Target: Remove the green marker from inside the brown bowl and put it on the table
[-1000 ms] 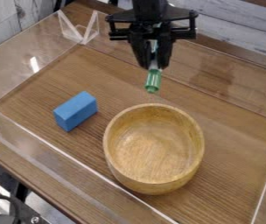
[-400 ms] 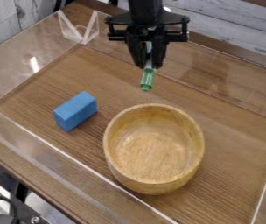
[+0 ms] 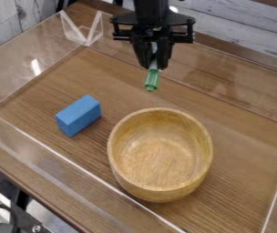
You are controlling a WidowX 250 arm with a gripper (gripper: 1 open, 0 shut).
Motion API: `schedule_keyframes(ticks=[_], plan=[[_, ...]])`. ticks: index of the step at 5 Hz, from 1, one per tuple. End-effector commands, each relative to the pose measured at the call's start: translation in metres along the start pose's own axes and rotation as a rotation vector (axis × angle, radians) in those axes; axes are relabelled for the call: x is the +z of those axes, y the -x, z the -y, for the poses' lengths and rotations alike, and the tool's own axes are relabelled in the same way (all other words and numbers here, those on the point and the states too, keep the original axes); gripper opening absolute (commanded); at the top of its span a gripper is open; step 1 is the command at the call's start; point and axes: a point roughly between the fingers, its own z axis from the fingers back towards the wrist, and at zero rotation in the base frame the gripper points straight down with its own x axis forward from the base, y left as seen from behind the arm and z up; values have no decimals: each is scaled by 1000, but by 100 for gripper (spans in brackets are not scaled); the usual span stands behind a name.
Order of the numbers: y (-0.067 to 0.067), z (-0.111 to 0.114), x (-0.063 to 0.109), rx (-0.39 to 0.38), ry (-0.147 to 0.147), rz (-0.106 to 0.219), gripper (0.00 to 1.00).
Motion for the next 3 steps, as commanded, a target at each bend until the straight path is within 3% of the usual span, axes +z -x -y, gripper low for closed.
schedule_keyframes(ticks=[1,3], plan=[[-16,-1,12,-8,2,69,0],[-22,-3,0,-22,-8,83,0]])
